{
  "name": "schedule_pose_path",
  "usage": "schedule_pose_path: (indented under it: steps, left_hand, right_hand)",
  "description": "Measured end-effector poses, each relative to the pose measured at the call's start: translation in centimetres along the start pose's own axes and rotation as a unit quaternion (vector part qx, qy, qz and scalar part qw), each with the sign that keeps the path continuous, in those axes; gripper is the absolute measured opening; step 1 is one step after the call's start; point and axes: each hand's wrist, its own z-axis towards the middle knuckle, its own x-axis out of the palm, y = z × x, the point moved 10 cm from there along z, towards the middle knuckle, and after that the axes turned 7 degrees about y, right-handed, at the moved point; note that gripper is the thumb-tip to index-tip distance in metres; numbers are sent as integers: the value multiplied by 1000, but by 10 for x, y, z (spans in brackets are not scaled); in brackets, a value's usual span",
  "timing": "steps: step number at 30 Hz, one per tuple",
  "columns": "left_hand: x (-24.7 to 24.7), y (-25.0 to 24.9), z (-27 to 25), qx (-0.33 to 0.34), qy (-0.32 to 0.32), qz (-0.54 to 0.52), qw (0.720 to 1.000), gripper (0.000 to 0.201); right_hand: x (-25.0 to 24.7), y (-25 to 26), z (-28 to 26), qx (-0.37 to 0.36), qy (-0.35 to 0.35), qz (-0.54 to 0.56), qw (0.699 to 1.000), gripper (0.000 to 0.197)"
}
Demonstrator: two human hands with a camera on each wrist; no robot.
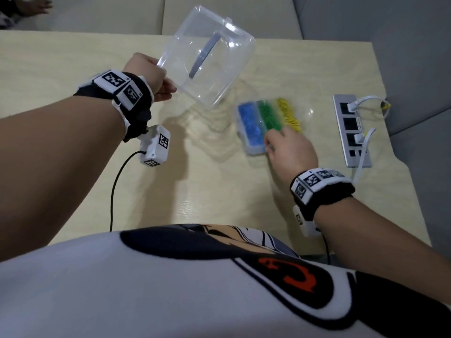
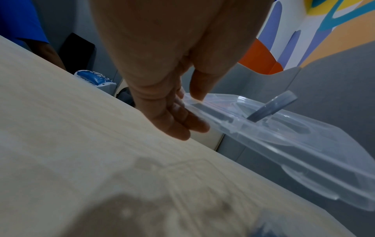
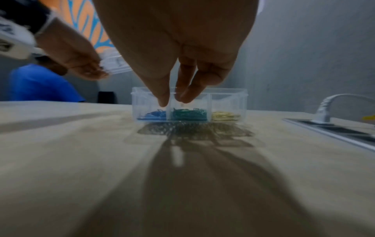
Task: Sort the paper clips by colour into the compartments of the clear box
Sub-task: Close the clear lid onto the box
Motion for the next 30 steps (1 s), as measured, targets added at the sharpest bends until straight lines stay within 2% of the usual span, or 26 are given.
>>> schedule_pose_path:
  steps: [2,5,7,9,11,13,16,19,22,25,27,30]
  left_hand:
    - [7,5,0,-2,11,9,1000,33]
    - [19,14,-2,3,24,27,999,30]
    - [24,21,-2,-1,29,32,999,31]
    - [25,25,-1,-7,34,35,999,31]
    - [24,27,-1,-8,35,37,999,25]
    - [23,26,-3,-8,30,34,999,22]
    - [21,23,-4,-6,23,32,999,22]
    - [23,20,-5,-1,22,43,999,21]
    - [34,19,-11,9,39,102,994,22]
    - [52,21,-20,25,71,183,980,21]
    - [64,24,-24,31,88,234,968,22]
    - [75,27,-27,40,96,306,946,27]
  right_hand:
    - [17,20,-7,-37,41,8,998,8]
    - [29,48,-19,-81,89,78,990,13]
    - [25,57,-24,-89,94,130,983,18]
    - [10,45,-22,-59,45,146,986,22]
    - [-3,20,-17,-6,6,94,996,24]
    - [-5,3,-12,18,19,32,999,23]
    - [-5,-1,-10,4,22,-14,1000,20]
    - [-3,0,-11,10,19,-7,1000,20]
    - [0,3,-11,3,35,2,999,20]
    - [0,0,-12,13,48,56,997,16]
    - [-4,-10,-14,52,18,132,990,13]
    - [-8,-24,-16,112,-26,231,966,20]
